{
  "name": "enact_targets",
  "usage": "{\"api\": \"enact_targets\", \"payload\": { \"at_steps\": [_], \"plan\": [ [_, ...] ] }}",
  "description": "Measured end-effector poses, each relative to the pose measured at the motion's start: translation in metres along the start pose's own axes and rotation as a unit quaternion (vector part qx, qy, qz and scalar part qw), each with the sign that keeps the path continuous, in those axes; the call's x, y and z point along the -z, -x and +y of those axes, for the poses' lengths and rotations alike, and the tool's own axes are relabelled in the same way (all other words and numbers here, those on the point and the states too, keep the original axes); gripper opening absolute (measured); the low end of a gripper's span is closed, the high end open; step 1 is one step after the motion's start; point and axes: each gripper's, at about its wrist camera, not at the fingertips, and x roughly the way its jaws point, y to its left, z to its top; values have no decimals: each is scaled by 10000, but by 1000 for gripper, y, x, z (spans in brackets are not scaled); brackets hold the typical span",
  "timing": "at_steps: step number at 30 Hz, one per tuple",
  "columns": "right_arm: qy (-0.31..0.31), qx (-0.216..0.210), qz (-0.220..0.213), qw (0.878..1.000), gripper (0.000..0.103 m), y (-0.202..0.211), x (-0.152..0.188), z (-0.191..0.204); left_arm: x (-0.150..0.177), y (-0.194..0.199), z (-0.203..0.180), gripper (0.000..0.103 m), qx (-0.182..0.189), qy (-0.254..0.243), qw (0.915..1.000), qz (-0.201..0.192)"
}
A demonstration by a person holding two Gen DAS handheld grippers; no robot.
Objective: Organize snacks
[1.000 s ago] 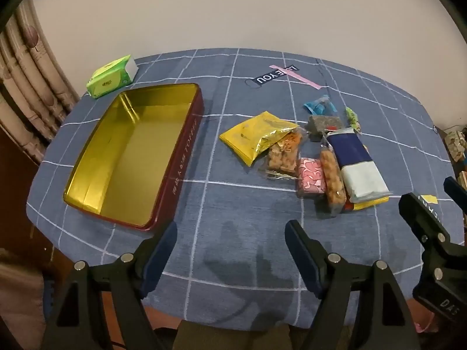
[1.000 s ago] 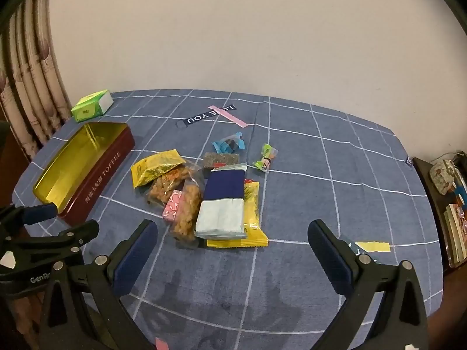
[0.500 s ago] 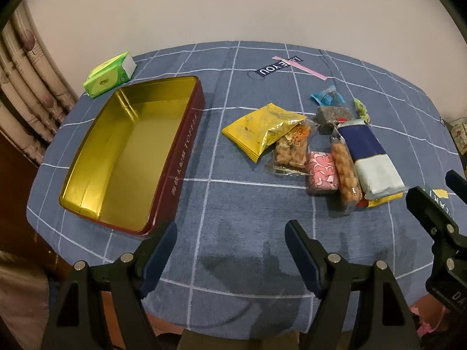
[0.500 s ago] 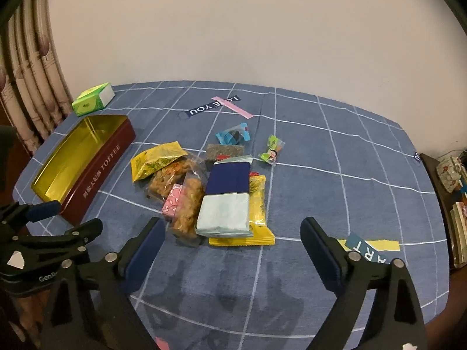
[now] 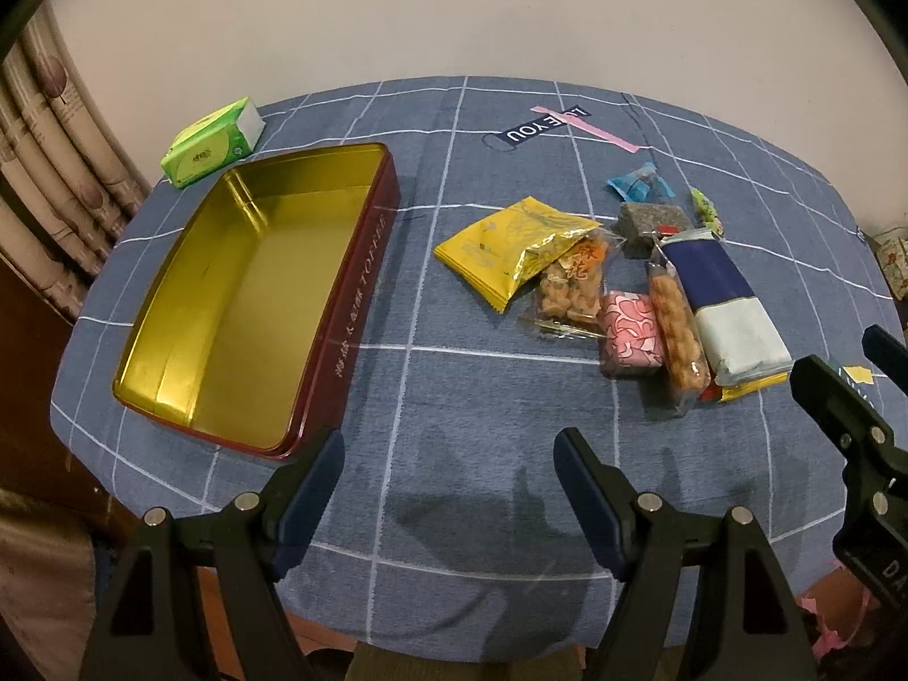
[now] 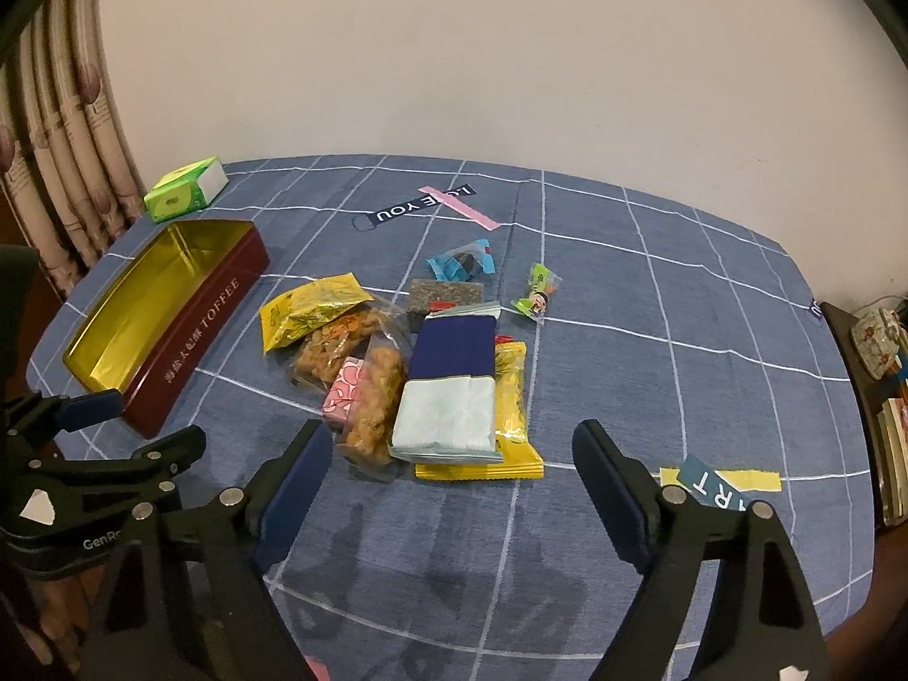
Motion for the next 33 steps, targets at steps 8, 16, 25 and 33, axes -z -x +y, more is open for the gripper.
{"api": "enact_targets", "payload": {
  "at_steps": [8, 16, 25, 33],
  "plan": [
    [52, -51, 43, 10000, 80, 0, -1, 4, 0, -1, 1, 78, 8, 2, 10000, 27],
    [69, -45, 46, 10000, 80, -1, -2, 5, -2, -4, 1, 78, 47, -20, 10000, 41],
    [95, -59, 60, 9999, 80, -1, -2, 7, -3, -8, 0, 78, 69, -16, 9999, 80],
    [107, -80, 95, 9999, 79, -5, -1, 8, -2, -9, 2, 78, 88, -3, 9999, 97]
  ]
}}
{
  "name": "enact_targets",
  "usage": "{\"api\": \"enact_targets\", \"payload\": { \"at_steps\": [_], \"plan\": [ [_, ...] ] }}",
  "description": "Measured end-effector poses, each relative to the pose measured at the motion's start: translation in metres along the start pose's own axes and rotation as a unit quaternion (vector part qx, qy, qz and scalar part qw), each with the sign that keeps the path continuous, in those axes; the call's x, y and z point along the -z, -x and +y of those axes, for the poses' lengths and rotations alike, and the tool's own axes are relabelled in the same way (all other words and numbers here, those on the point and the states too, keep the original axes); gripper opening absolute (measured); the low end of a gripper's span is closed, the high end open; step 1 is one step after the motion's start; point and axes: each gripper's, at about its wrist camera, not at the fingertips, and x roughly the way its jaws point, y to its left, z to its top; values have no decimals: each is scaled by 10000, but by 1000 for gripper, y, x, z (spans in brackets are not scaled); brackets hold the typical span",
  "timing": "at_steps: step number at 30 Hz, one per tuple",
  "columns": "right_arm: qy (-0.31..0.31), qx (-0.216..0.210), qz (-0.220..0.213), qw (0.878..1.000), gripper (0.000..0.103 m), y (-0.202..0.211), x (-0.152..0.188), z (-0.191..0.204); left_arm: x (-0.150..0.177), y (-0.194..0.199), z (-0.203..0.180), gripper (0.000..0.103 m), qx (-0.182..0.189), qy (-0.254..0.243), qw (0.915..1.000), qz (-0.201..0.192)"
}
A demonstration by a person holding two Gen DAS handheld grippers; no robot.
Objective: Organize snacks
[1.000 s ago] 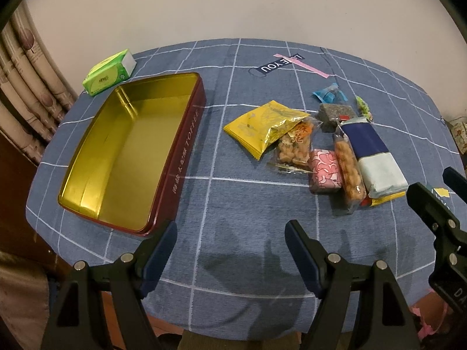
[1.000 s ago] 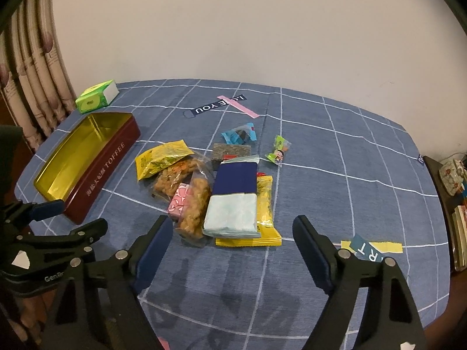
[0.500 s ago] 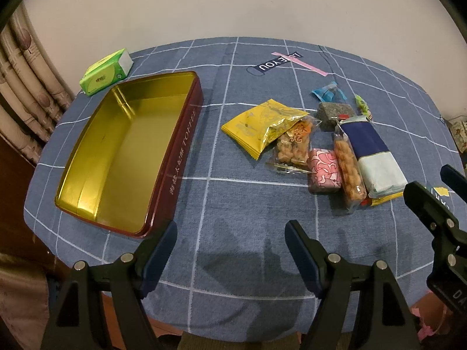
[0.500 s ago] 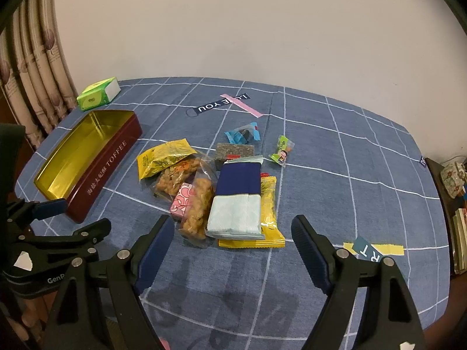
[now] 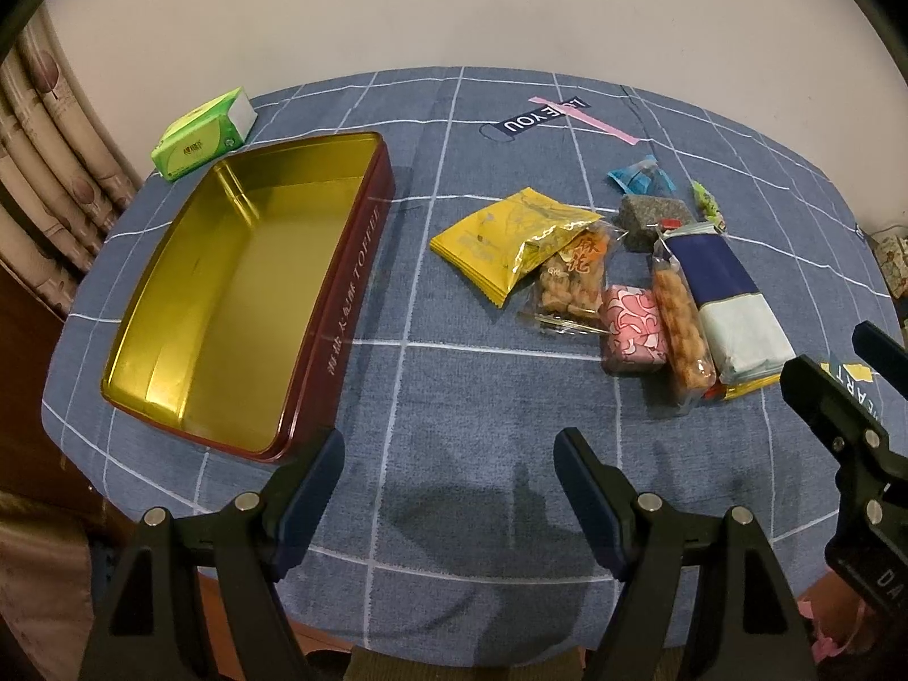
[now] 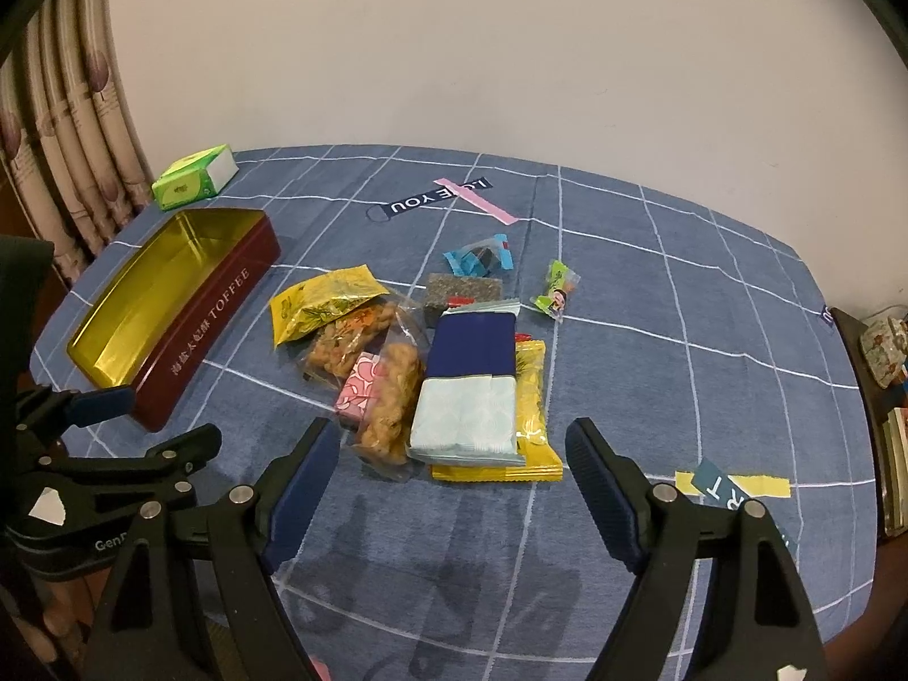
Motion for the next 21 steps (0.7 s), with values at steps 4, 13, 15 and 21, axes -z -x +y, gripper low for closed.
{"api": "enact_targets", "payload": {
  "at_steps": [4, 13, 15, 21],
  "plan": [
    [1, 1, 5, 10000, 77, 0, 1, 0, 0, 0, 0, 78, 5, 9, 10000, 2],
    [-37, -32, 78, 10000, 73, -4, 2, -1, 1, -2, 1, 78, 18, 22, 10000, 11],
    [-41, -36, 85, 9999, 71, -4, 2, -1, 2, -3, 3, 78, 29, 30, 10000, 20],
    [-67, -61, 162, 9998, 67, -12, -1, -3, 2, -5, 5, 78, 48, 30, 10000, 29]
  ]
}}
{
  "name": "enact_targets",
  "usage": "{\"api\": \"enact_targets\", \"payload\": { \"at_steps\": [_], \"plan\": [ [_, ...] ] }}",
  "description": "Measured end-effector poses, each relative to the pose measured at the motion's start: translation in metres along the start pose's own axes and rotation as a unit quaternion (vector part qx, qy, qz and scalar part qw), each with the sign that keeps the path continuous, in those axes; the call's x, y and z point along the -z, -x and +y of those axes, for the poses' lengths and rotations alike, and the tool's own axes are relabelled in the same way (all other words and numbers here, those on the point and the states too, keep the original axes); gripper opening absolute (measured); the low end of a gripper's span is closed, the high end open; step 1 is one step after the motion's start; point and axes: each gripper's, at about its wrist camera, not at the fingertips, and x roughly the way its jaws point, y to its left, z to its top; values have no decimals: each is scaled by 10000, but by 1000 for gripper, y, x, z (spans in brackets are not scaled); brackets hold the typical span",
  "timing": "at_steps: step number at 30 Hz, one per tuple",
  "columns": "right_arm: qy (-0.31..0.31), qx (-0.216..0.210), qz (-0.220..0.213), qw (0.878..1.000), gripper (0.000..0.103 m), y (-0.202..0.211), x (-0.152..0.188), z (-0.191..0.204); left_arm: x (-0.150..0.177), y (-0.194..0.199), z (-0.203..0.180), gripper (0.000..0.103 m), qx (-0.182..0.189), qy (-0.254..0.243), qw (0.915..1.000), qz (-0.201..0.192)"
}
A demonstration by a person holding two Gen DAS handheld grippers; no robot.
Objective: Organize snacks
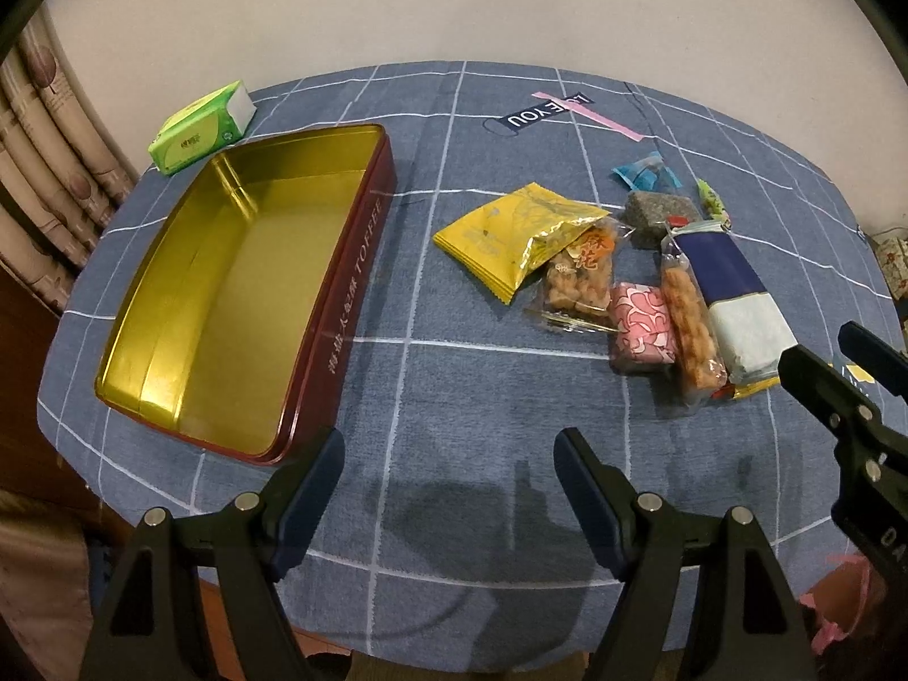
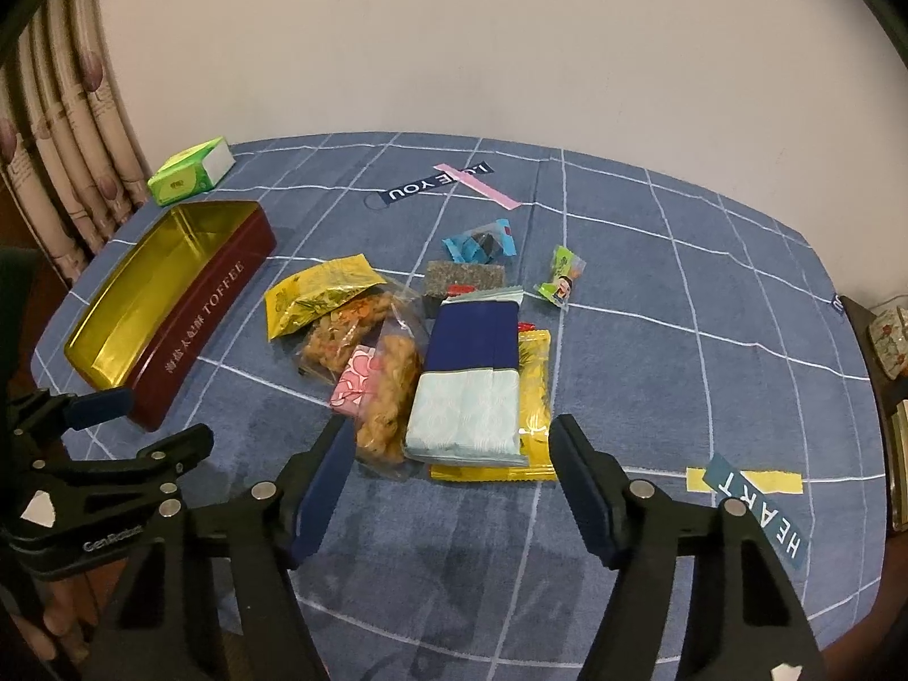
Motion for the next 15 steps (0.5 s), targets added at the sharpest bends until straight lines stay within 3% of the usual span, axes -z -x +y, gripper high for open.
{"api": "enact_targets", "payload": {
  "at_steps": [15],
  "plan": [
    [51, 97, 433, 9990, 60, -46, -18, -4, -15, -13, 14, 78, 107, -14, 9999, 27]
  ]
}}
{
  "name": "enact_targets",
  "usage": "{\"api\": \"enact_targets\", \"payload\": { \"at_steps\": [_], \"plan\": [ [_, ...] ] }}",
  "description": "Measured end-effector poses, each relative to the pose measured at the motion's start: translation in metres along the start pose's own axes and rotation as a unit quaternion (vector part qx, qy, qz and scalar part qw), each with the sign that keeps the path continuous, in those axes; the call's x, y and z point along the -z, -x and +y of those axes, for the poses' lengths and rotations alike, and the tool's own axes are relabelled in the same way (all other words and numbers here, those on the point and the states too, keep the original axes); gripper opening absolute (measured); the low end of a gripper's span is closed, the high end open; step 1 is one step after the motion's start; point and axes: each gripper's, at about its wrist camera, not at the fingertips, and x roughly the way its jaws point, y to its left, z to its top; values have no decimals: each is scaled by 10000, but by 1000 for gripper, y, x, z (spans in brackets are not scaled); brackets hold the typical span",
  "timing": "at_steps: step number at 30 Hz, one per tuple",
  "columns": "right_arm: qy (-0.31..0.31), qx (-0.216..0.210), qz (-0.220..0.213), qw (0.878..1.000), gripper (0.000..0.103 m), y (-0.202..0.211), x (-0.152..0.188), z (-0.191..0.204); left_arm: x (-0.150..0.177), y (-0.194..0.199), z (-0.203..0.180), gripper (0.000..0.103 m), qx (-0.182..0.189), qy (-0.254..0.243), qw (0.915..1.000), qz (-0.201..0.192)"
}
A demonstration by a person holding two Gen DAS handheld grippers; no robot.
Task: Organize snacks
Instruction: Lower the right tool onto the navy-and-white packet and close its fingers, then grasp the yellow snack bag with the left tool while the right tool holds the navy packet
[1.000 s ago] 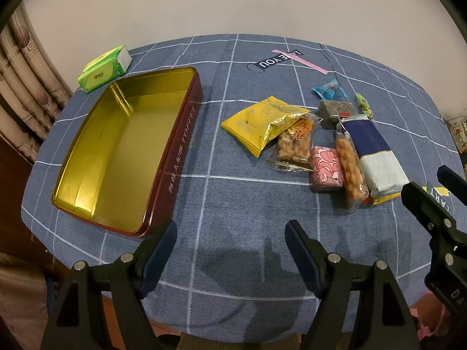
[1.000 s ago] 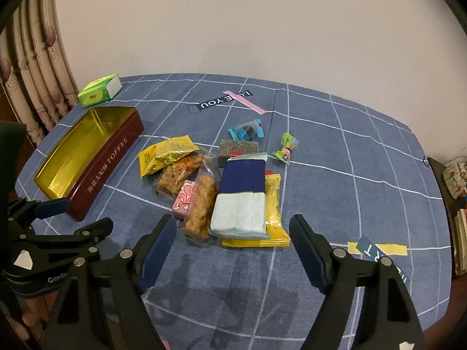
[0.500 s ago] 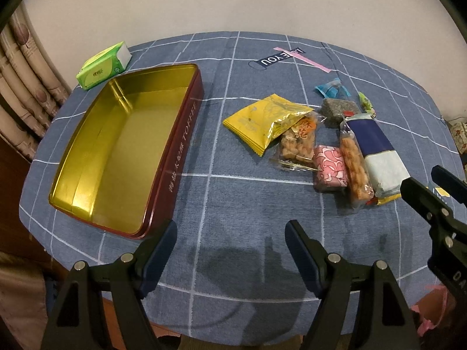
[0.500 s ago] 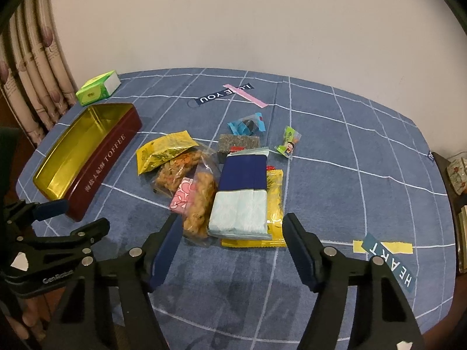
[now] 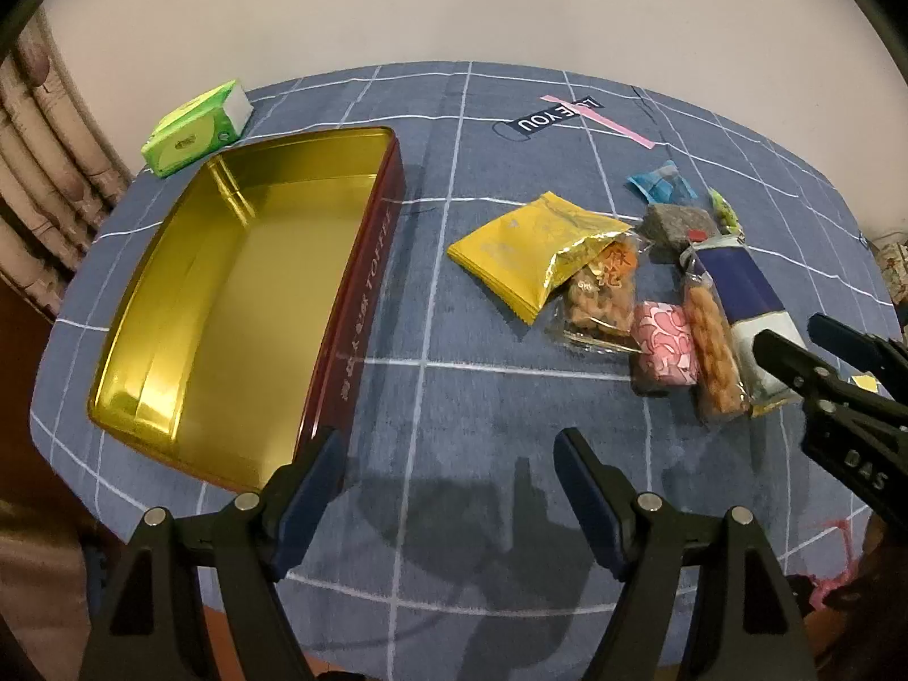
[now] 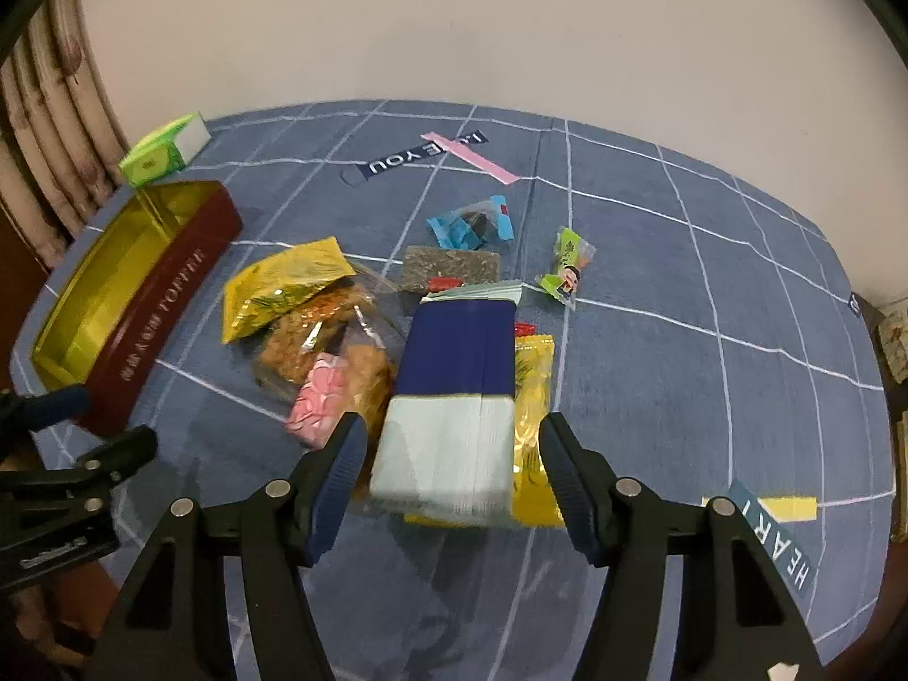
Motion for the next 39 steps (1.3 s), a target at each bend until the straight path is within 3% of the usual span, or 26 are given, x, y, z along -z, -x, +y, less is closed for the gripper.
{"api": "enact_targets", "payload": {
  "at_steps": [17, 27, 39],
  "plan": [
    [197, 197, 246, 9993, 55, -33, -13, 3, -41, -16, -2, 78, 258, -401, 9988, -142],
    [146, -87, 220, 9996, 47, -34, -13, -8, -64, -29, -12, 78, 584, -729, 9956, -90],
    [60, -343, 204, 9992, 47, -28, -5, -19, -86, -44, -31, 78, 613, -1346, 9889, -123]
  ]
}}
